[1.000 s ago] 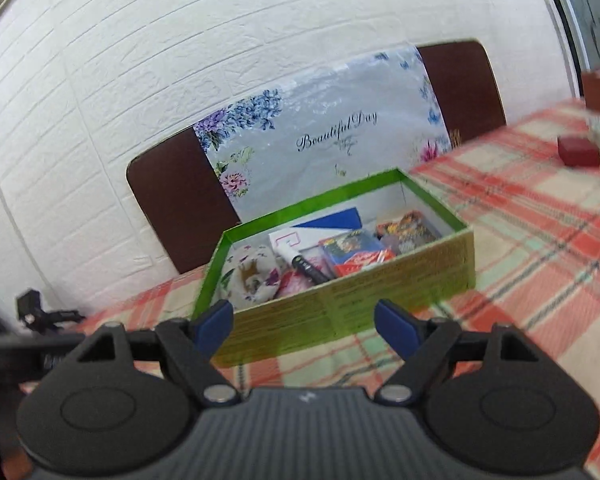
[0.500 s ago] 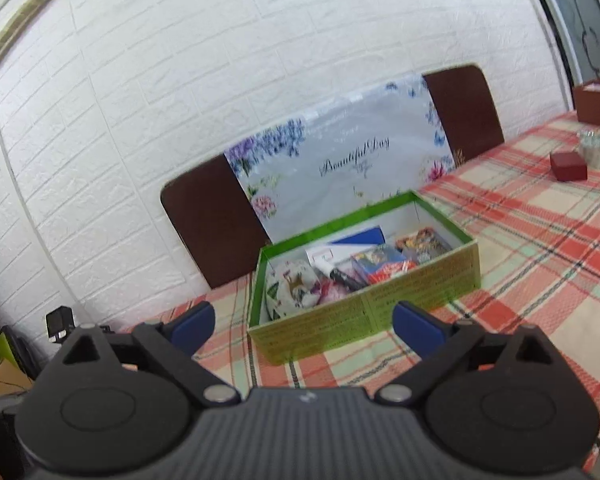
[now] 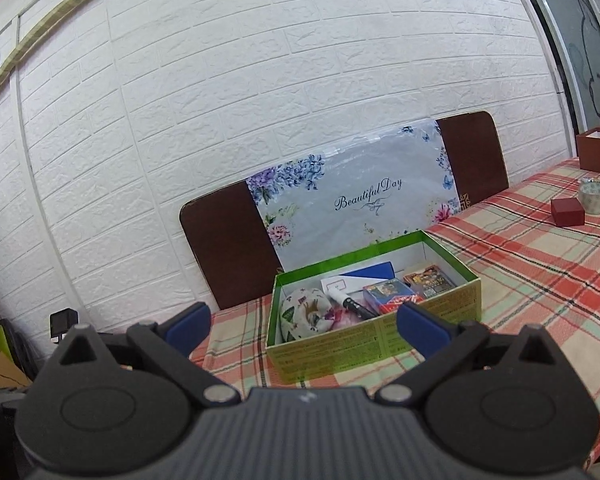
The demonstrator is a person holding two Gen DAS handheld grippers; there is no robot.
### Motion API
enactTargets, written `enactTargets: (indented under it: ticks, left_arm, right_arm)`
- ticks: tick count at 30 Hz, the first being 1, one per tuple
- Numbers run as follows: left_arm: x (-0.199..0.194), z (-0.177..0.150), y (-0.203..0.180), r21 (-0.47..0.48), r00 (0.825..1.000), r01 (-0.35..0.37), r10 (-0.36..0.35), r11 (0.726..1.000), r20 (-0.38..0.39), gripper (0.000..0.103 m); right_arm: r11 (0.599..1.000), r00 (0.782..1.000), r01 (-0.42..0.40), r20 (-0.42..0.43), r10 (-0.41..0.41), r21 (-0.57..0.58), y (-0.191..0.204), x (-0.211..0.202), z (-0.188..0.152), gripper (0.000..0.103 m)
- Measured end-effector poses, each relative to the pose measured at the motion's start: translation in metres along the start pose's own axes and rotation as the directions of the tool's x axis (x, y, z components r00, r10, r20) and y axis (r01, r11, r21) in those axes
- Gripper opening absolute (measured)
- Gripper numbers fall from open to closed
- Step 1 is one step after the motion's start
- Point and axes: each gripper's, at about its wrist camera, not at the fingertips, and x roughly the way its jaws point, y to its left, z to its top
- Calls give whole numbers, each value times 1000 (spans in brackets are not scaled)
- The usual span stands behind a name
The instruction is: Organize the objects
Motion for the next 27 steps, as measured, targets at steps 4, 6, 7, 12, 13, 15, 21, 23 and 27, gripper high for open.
enactTargets:
  ticks: [4,6,7,12,13,15,21,23,27]
  left_arm:
    - [1,-1,-6,24,1000,2,-2,1000,4,103]
    - [3,-3,-9,33,1000,3,-3,999,-4,103]
    - [5,-3,-11,36,1000,5,-4,999,-10,103]
    - [10,-4,-17,43,1000,7,-5,999,-29,103]
    - [10,-5,-18,43,999,4,-2,999,-32,103]
    - [12,-5,-18,43,999,2,0,999,-38,103]
    - [14,-7,-21,62,1000,2,0,998,-30,103]
    - [14,-7,-23,66,1000,-2,4,998,-31,103]
    - [16,-6,-23,67,999,-5,8,998,-41,103]
  right_arm:
    - [1000,1000,7,-11,-6,25,-10,4,-1,103]
    - [999,1000,16,-17,-16,34,-14,7,-2,103]
    - [999,1000,22,-22,-21,40,-17,9,-3,103]
    - [996,999,34,-41,-31,81,-30,15,-3,103]
    - [996,999,36,-44,-32,85,-31,17,-4,103]
    - [995,998,39,-48,-35,93,-33,19,-5,103]
    - [994,997,43,-64,-37,101,-36,26,-8,103]
    - [994,997,43,-73,-36,102,-35,29,-10,103]
    - [994,996,44,-77,-36,104,-36,31,-11,103]
